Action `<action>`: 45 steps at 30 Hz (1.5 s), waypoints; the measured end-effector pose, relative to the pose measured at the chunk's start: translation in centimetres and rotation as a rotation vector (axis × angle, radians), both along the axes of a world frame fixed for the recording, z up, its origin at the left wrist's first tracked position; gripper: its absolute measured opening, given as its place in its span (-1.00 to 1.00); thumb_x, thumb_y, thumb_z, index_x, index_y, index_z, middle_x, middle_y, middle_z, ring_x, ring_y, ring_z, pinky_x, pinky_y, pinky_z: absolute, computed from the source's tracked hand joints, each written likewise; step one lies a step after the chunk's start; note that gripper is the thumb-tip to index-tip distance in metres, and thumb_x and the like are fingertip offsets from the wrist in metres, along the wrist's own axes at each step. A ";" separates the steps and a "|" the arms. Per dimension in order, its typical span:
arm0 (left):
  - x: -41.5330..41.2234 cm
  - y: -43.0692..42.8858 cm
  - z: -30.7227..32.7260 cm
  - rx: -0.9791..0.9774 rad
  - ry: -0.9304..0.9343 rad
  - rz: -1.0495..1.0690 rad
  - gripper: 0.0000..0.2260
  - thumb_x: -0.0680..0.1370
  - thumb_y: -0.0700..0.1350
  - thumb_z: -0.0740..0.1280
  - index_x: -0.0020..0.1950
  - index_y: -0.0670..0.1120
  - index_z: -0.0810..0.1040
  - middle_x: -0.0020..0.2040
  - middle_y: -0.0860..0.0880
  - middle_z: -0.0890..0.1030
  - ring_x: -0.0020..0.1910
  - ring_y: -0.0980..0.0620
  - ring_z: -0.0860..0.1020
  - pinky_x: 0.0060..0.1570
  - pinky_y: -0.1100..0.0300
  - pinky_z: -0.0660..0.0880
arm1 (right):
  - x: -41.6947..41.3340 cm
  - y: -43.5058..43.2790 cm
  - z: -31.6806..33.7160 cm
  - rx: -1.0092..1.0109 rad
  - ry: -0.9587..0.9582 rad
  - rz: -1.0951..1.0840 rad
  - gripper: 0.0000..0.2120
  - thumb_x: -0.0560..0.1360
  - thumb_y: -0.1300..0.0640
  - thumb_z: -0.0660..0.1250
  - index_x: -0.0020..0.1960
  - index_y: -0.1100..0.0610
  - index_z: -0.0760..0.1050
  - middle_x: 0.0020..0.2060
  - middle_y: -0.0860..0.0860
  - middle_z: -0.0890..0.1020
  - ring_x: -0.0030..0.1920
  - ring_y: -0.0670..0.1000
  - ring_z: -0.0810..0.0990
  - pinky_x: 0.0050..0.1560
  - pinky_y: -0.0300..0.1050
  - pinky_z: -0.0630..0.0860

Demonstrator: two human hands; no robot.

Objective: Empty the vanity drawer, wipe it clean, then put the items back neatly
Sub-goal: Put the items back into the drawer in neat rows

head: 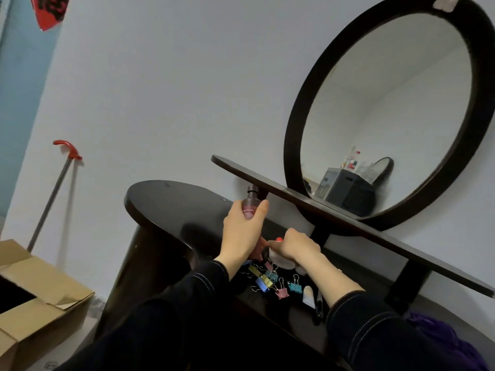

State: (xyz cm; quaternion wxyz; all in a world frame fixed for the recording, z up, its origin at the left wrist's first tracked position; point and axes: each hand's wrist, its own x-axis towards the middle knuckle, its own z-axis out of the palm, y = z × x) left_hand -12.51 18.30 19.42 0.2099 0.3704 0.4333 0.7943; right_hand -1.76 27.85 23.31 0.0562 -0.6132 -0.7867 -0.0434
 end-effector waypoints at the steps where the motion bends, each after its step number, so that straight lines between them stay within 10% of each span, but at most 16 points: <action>1: 0.0 -0.1 0.0 -0.006 0.006 0.001 -0.68 0.51 0.20 0.38 -0.02 -0.04 0.46 -0.14 -0.23 0.60 -0.36 -0.21 0.63 -0.31 -0.07 0.65 | -0.3 0.1 0.0 -0.035 0.018 -0.027 -0.27 0.51 -0.37 0.30 0.43 0.15 0.34 0.23 0.09 0.61 0.17 0.14 0.62 0.14 0.03 0.56; 7: 0.0 0.0 0.0 -0.043 0.008 -0.011 -0.68 0.54 0.17 0.38 -0.02 -0.07 0.46 -0.20 -0.20 0.60 -0.43 -0.16 0.62 -0.36 0.01 0.63 | -0.3 0.9 -0.7 -0.027 0.284 -0.044 -0.35 0.35 -0.17 0.50 0.28 0.17 0.44 0.03 0.07 0.63 0.02 0.10 0.63 -0.07 -0.07 0.54; 12: -1.0 0.2 0.1 -0.063 -0.356 -0.240 -0.56 0.52 0.13 0.44 0.11 -0.21 0.45 -0.33 -0.15 0.56 -0.48 -0.11 0.58 -0.41 0.09 0.56 | 2.4 0.6 0.3 -0.155 1.151 0.106 -0.50 0.37 0.00 0.58 0.19 0.21 0.54 -0.10 0.11 0.68 -0.15 0.08 0.68 -0.32 -0.13 0.53; 20: -1.4 -3.0 0.7 0.162 -0.860 -0.785 -0.58 0.52 0.11 0.42 0.11 -0.17 0.40 -0.27 -0.06 0.51 -0.49 0.09 0.50 -0.53 0.28 0.51 | 11.5 -7.0 0.0 -0.274 1.580 0.262 -0.74 0.45 0.02 0.53 0.06 0.11 0.61 -0.18 0.10 0.73 -0.33 0.02 0.68 -0.48 -0.18 0.48; 25: 2.8 -9.6 0.4 0.050 -0.534 -1.075 -0.60 0.59 0.18 0.29 0.11 -0.17 0.44 -0.27 -0.03 0.45 -0.48 0.12 0.46 -0.50 0.32 0.46 | 16.6 -14.5 -0.9 -0.283 1.654 0.471 -0.90 0.53 0.10 0.44 -0.03 0.13 0.62 -0.37 -0.02 0.70 -0.43 -0.09 0.65 -0.54 -0.27 0.45; 32: 8.9 -17.8 -6.5 -0.220 -0.082 -1.113 -0.63 0.61 0.13 0.30 0.20 -0.15 0.49 -0.25 -0.15 0.42 -0.52 -0.01 0.47 -0.51 0.21 0.48 | 19.3 -23.2 -9.6 -0.265 1.559 0.676 -0.78 0.42 -0.04 0.52 0.06 -0.08 0.63 -0.08 -0.01 0.71 -0.11 0.00 0.72 -0.25 -0.23 0.60; 45: 12.1 -21.1 -22.1 -0.799 0.082 -0.584 -0.71 0.57 -0.04 0.41 0.22 -0.08 0.44 -0.11 -0.15 0.58 -0.18 -0.12 0.60 -0.09 -0.03 0.58 | 18.9 -21.7 -28.3 -0.653 1.262 0.241 -0.64 0.34 -0.11 0.50 0.07 -0.02 0.57 -0.11 -0.01 0.68 -0.15 -0.01 0.70 -0.23 -0.12 0.65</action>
